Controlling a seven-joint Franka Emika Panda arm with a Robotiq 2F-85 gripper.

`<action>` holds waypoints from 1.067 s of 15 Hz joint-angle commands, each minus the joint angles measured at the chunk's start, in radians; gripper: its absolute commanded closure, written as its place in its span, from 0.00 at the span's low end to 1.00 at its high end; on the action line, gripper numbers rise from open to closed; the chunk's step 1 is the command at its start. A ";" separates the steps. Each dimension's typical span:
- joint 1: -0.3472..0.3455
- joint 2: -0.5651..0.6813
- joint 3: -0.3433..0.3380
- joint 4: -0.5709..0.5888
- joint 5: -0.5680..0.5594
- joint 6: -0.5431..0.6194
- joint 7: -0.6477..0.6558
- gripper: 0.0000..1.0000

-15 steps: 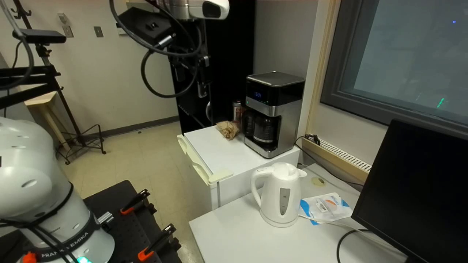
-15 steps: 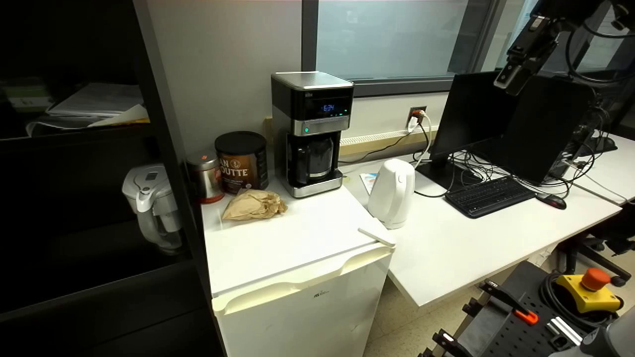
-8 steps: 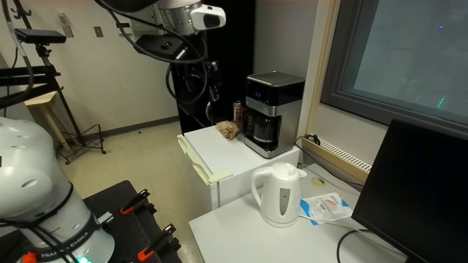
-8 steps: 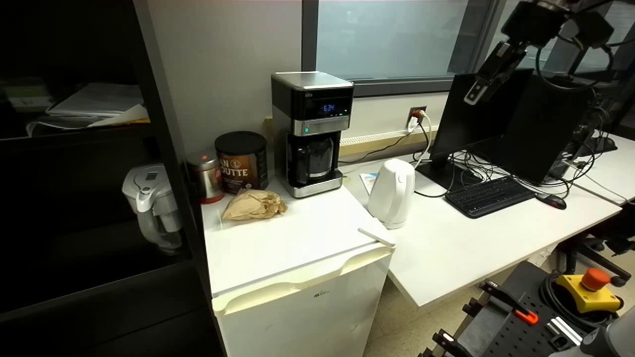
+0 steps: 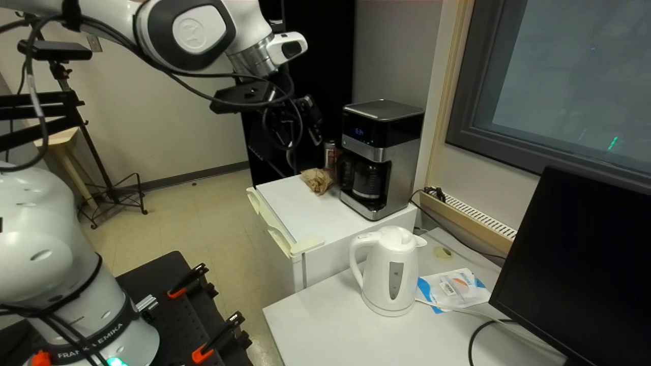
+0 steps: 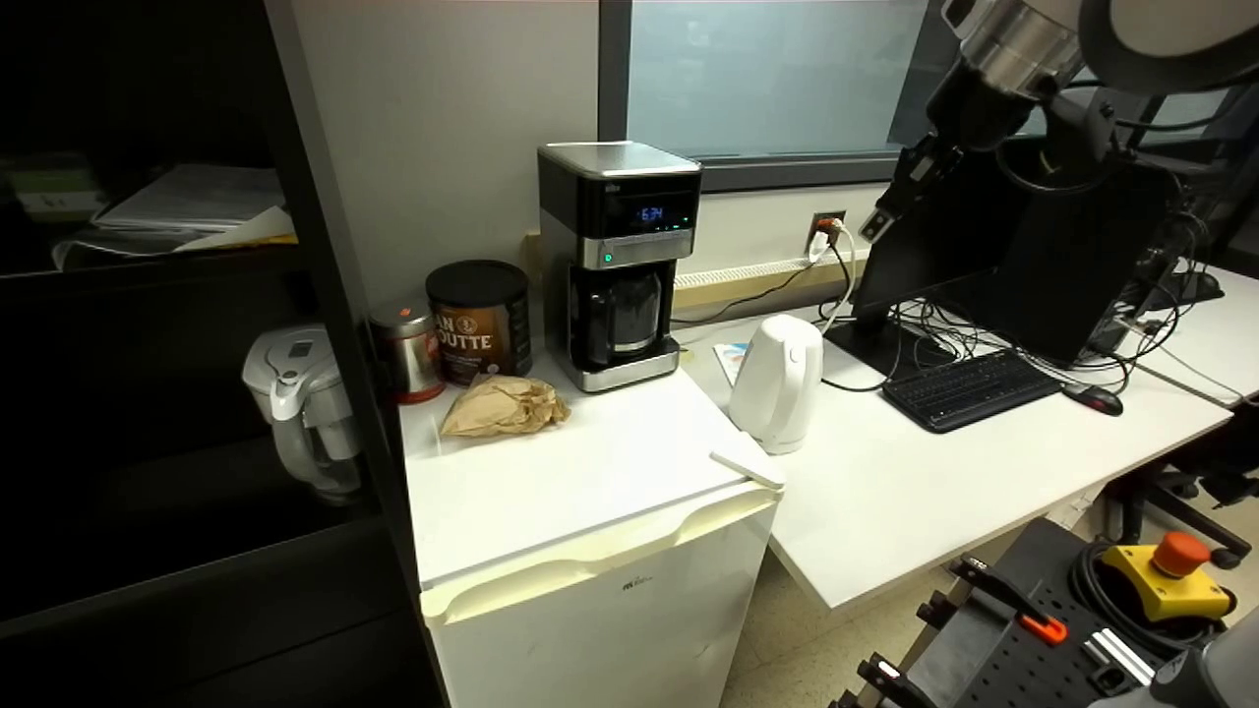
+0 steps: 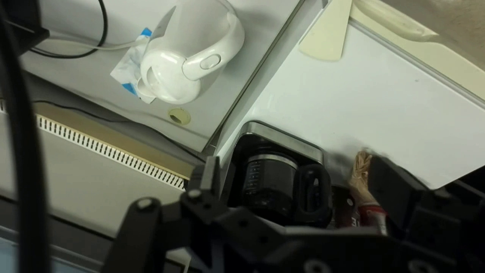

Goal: Press the far right rectangular button on the coffee machine

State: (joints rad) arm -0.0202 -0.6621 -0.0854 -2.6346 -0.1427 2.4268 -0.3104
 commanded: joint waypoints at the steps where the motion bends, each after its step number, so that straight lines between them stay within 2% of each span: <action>1: -0.001 0.060 0.024 -0.032 -0.046 0.160 0.023 0.33; 6: -0.045 0.167 0.083 -0.048 -0.124 0.372 0.075 0.72; 10: -0.136 0.251 0.159 -0.032 -0.226 0.505 0.159 0.99; 16: -0.382 0.348 0.359 0.033 -0.418 0.614 0.344 1.00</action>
State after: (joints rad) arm -0.2888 -0.3698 0.1778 -2.6566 -0.4738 2.9978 -0.0564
